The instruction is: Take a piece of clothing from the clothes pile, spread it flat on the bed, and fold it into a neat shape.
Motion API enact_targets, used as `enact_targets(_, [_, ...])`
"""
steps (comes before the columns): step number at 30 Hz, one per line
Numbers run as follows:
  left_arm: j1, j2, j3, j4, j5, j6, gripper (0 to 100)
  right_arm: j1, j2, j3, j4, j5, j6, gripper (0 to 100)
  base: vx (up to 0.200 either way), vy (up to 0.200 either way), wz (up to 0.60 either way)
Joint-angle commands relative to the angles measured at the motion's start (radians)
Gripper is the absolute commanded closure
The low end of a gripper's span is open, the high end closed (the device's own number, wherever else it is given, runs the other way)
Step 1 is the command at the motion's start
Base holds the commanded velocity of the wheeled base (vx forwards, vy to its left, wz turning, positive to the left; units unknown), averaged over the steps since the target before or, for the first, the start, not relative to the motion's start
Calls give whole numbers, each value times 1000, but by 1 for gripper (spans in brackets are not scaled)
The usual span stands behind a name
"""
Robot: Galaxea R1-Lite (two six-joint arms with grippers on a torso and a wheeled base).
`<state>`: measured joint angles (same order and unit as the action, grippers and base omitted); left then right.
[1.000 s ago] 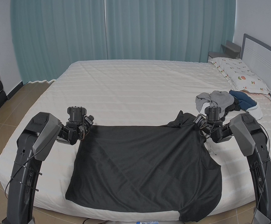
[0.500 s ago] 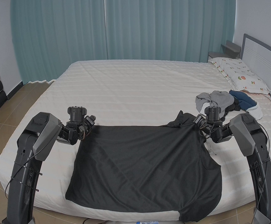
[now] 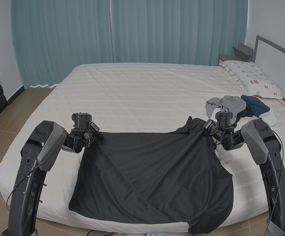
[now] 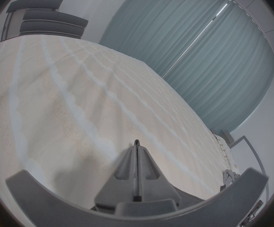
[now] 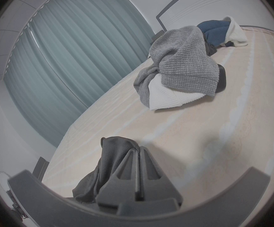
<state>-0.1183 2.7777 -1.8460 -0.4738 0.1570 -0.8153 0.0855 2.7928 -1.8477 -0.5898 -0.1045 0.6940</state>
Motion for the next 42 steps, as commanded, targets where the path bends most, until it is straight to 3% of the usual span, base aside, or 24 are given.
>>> enact_targets(1, [8,8,-25,-5,36,-4,100,-3,-2,-2,-18,0,-2,100,0,0,0])
enact_targets(12, [16,34,-67,-5,78,-8,100,-10,-2,-152,-7,-38,-25,100,0,0,0])
enact_targets(19, [16,46,-82,-9,84,-10,100,-6,83,-152,-25,-38,-100,100,0,0,0])
enact_targets(34, [16,54,-84,-6,82,-5,100,-1,116,-152,-44,-38,-113,100,0,0,0])
enact_targets(35, [16,54,-84,-6,82,-5,0,-1,116,-152,-44,-38,-113,0,0,0,0])
enact_targets(42, [17,45,-75,-6,84,-11,0,-7,71,-128,-51,-43,-110,0,0,0,0])
